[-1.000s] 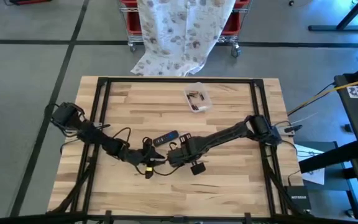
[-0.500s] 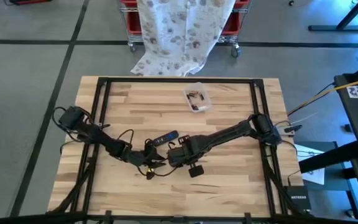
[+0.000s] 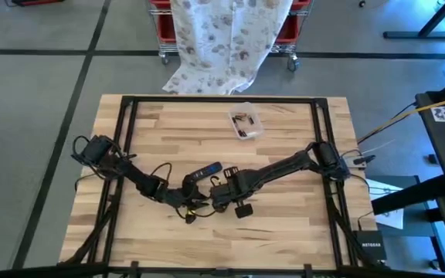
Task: Insert battery
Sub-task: Insert the white battery into the wireless mouse
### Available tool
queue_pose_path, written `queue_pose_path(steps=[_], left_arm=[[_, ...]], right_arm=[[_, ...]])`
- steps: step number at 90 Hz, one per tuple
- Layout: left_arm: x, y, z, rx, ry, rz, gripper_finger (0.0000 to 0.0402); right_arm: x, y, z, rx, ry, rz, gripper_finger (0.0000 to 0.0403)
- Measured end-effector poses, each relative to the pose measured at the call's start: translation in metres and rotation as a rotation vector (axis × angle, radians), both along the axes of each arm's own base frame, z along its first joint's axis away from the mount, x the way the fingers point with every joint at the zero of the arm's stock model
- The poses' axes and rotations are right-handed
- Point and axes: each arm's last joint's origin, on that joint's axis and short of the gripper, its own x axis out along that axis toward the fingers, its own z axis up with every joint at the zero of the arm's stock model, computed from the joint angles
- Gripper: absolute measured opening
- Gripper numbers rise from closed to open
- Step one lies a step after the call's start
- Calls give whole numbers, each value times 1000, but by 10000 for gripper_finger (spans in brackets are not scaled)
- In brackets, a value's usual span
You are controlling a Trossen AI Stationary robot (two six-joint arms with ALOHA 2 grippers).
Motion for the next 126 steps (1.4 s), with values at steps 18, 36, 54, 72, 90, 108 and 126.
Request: queue_pose_path(steps=[18, 36, 54, 72, 90, 108, 126], left_arm=[[1, 3, 0, 0, 3, 8, 96], [2, 1, 2, -9, -19, 2, 96], [9, -3, 10, -21, -60, -56, 96], [13, -3, 13, 13, -74, -64, 96], [17, -2, 16, 27, -88, -65, 96], [17, -2, 15, 33, -81, -67, 96], [16, -1, 13, 39, -61, -66, 96]], right_arm=[[2, 0, 11, -12, 6, 3, 1], [6, 0, 14, -56, -50, -4, 1], [11, 0, 15, -84, -111, -33, 1], [19, 1, 14, -81, -206, -64, 1], [29, -1, 14, 2, -276, -69, 1], [30, -2, 10, 26, -262, -68, 1], [21, -8, 5, -2, -149, -84, 1]])
